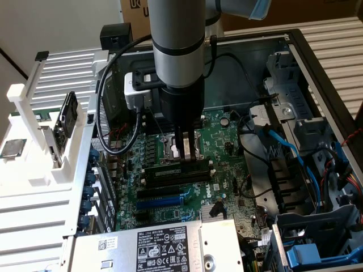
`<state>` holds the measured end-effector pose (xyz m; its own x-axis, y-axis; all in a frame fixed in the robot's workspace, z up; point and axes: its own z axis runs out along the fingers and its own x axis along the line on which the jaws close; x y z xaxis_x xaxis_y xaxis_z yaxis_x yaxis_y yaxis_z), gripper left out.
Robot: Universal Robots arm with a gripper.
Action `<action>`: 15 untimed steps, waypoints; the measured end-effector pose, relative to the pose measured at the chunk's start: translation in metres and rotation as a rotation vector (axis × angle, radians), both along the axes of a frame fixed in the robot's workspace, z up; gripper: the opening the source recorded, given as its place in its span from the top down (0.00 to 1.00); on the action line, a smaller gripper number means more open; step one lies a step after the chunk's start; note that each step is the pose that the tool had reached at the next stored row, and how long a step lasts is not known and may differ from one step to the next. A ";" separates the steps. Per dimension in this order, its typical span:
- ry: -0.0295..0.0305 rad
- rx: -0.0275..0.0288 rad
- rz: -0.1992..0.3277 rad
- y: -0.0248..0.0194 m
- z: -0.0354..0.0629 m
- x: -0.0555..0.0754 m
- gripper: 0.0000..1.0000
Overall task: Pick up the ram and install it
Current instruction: 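Insert the ram into the slot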
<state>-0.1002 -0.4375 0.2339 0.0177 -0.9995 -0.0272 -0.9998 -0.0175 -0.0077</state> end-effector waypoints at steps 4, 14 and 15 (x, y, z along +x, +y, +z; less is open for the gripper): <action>0.0000 0.0001 0.000 -0.0009 -0.0001 0.000 0.87; 0.0000 -0.0001 0.000 -0.0010 -0.0006 0.000 0.87; 0.0004 0.0000 0.000 -0.0010 -0.0008 0.001 0.87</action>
<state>-0.0997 -0.4385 0.2331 0.0176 -0.9995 -0.0272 -0.9998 -0.0175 -0.0073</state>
